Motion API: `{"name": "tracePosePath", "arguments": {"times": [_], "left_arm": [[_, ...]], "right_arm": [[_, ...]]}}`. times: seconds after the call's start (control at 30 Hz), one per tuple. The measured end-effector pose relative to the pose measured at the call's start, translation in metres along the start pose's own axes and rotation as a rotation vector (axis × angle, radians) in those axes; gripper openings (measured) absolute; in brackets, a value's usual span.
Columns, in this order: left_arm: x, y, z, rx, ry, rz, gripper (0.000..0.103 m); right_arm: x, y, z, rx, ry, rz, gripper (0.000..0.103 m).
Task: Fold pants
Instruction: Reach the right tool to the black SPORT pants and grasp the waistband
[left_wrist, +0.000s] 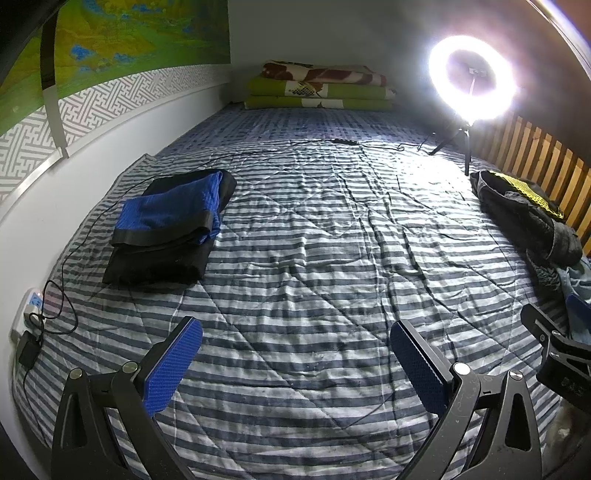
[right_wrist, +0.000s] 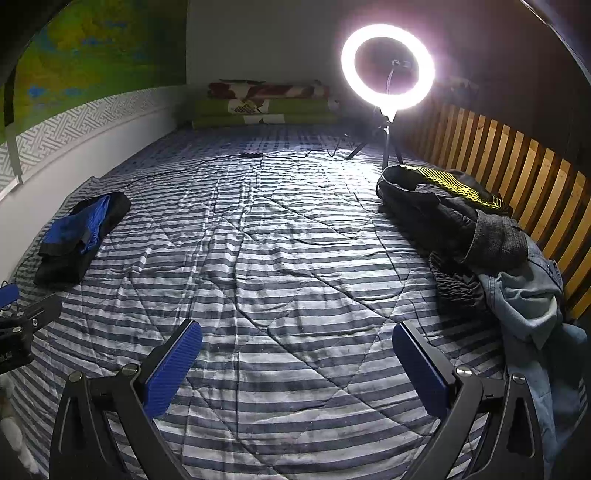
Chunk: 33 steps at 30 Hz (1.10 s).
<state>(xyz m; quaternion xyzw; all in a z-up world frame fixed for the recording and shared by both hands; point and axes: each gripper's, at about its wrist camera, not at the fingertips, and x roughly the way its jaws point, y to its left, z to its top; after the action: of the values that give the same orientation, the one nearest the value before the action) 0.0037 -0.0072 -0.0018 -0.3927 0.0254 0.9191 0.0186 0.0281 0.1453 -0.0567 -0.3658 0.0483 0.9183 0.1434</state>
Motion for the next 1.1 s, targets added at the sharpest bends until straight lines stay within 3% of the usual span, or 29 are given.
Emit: {"name": "tracePosePath", "arguments": {"times": [0.2,0.47,0.8,1.1], "left_arm": [[0.007,-0.005,0.002,0.009,0.005,0.002,0.103],[0.017,-0.008,0.003,-0.003,0.022,-0.003,0.103],[0.038,-0.019,0.001,0.013,0.058,-0.011,0.103],[0.054,-0.030,0.002,0.027,0.074,-0.020,0.103]], "right_arm": [[0.005,-0.014,0.011,-0.005,-0.029,-0.035,0.101],[0.026,-0.061,0.035,0.110,-0.003,-0.047,0.101],[0.046,-0.157,0.088,0.250,-0.039,-0.155,0.101],[0.107,-0.244,0.155,0.258,0.050,-0.300,0.101]]}}
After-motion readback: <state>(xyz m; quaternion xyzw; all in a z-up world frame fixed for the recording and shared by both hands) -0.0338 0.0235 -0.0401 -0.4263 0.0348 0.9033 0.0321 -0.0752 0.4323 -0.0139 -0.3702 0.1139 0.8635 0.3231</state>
